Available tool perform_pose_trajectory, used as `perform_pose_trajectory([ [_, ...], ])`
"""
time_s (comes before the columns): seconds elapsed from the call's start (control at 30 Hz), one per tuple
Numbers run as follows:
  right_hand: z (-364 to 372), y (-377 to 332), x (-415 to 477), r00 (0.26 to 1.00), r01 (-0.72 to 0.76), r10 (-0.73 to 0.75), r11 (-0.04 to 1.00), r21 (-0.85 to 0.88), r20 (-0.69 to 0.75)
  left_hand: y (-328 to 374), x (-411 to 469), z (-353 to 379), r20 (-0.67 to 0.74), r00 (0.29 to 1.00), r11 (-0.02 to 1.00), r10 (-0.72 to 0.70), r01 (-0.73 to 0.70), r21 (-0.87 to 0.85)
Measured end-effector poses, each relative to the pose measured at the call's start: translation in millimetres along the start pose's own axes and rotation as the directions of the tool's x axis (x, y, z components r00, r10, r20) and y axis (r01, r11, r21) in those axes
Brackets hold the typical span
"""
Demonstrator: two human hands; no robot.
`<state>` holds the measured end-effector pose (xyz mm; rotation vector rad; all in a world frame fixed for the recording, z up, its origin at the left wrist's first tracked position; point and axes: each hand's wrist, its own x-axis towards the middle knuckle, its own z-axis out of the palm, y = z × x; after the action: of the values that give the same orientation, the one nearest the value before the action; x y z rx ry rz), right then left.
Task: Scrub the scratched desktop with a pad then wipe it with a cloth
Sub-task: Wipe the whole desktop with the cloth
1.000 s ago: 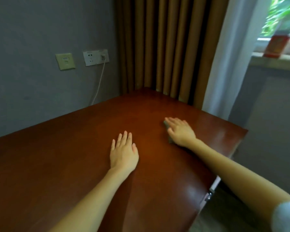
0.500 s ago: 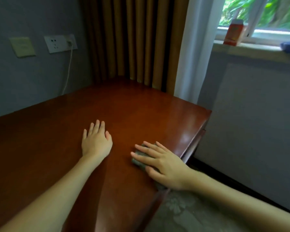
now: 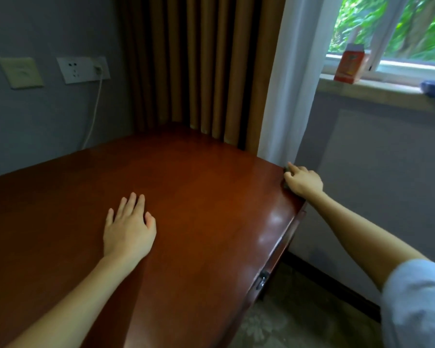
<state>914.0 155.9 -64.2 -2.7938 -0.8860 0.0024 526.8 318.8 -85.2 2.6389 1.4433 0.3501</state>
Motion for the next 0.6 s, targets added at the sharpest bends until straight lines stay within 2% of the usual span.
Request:
perform_pose_trajectory([
  [0.1, 3, -29, -28, 0.979, 0.202, -0.201, 0.979, -0.04, 0.022, 2, 0, -1, 0.01, 1.0, 1.0, -0.002, 0.002, 0.002],
  [0.17, 9, -66, -63, 0.92, 0.384, -0.382, 0.923, -0.009, 0.085, 3, -1, -2, 0.015, 1.0, 1.0, -0.004, 0.004, -0.002],
  [0.23, 20, -114, -112, 0.79, 0.607, -0.606, 0.795, 0.019, 0.098, 3, -2, -4, 0.025, 1.0, 1.0, -0.001, 0.001, -0.001],
  [0.3, 30, -156, -156, 0.603, 0.791, -0.791, 0.61, 0.056, 0.1, 3, -3, -5, 0.04, 0.999, 1.0, 0.003, -0.003, 0.007],
  [0.37, 31, -176, -169, 0.456, 0.876, -0.88, 0.471, 0.105, 0.136, 2, -3, -6, 0.053, 0.999, 1.0, 0.008, -0.009, 0.011],
  [0.4, 31, -175, -160, 0.41, 0.896, -0.899, 0.428, 0.117, 0.152, 1, -2, -6, 0.059, 0.998, 1.0, 0.014, -0.015, 0.015],
  [0.43, 28, -169, -143, 0.405, 0.898, -0.901, 0.424, 0.121, 0.155, -1, 0, -6, 0.067, 0.998, 1.0, 0.02, -0.021, 0.016],
  [0.47, 27, -158, -119, 0.447, 0.877, -0.882, 0.465, 0.122, 0.147, -3, 3, -6, 0.072, 0.997, 1.0, 0.025, -0.026, 0.014],
  [0.5, 26, -143, -89, 0.544, 0.822, -0.829, 0.557, 0.114, 0.127, -5, 7, -6, 0.072, 0.997, 0.999, 0.031, -0.032, 0.014],
  [0.53, 24, -123, -55, 0.673, 0.725, -0.731, 0.682, 0.096, 0.109, -7, 11, -6, 0.068, 0.997, 0.999, 0.038, -0.039, 0.017],
  [0.6, 19, -82, 8, 0.888, 0.452, -0.453, 0.892, 0.024, 0.078, -10, 20, -6, 0.061, 0.997, 0.999, 0.044, -0.045, 0.026],
])
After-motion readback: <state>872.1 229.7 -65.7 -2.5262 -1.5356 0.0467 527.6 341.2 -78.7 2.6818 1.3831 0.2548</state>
